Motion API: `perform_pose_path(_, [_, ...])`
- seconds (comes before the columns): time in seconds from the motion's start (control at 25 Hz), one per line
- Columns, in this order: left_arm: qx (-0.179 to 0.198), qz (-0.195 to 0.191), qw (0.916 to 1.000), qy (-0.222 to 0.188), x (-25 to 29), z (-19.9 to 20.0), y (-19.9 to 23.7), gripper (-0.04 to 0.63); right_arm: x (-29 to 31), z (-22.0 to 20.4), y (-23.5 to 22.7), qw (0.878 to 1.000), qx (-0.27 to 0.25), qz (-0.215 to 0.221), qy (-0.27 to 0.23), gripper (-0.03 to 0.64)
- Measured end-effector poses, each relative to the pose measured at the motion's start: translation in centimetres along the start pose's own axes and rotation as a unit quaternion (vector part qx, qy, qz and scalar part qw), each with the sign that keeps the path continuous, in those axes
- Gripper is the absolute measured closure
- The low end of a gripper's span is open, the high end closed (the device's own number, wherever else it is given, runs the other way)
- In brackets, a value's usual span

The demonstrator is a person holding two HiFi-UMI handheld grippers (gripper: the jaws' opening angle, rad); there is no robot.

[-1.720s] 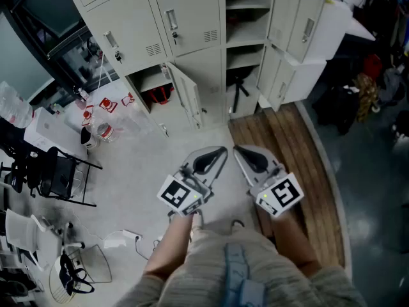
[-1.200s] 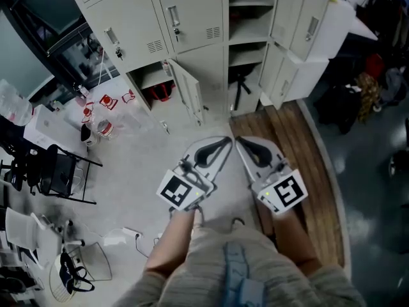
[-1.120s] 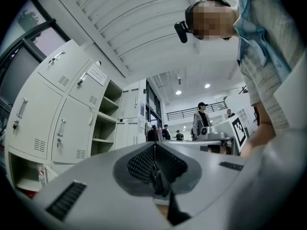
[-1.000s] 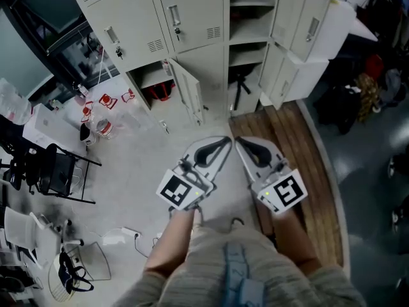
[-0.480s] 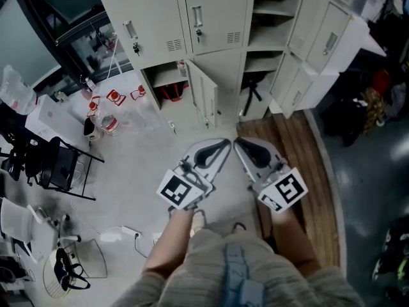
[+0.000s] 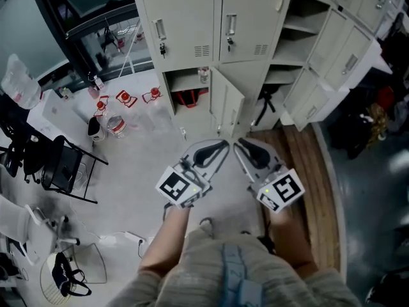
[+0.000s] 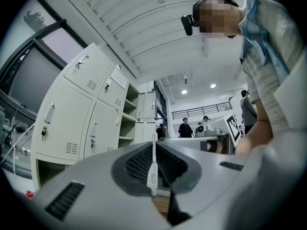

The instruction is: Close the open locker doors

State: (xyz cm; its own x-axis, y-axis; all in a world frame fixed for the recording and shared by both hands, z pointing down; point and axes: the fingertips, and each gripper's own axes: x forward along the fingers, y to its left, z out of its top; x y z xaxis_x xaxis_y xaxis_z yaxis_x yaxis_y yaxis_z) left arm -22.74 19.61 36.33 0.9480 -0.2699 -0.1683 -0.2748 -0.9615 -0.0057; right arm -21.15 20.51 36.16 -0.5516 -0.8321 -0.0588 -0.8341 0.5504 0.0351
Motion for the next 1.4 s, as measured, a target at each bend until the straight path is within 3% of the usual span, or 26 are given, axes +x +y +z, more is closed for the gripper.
perform_pose_path(0.2, [0.017,-0.007,0.9998,0.011,-1.9,-0.8,2.7,0.589,2.4,-1.3,0.1,1.000,0.008,-0.005,0.006,0.562])
perform_pose_path(0.56, [-0.011,-0.024,0.9995,0.019,-0.1,-2.7,6.4,0.575,4.4,-4.0,-4.7,0.999,0.019,-0.017,0.027,0.537])
perform_pose_path(1.16, [-0.037,-0.019,0.9952,0.089,9.9,-10.0,15.0,0.559,10.0,-9.4,-17.7,0.997,0.024,0.028,0.074,0.511])
perform_pose_path(1.4, [-0.064,0.000,0.9936,0.093,13.5,-11.6,17.3,0.558,11.5,-11.8,-21.6,0.994,0.043,0.042,0.093,0.500])
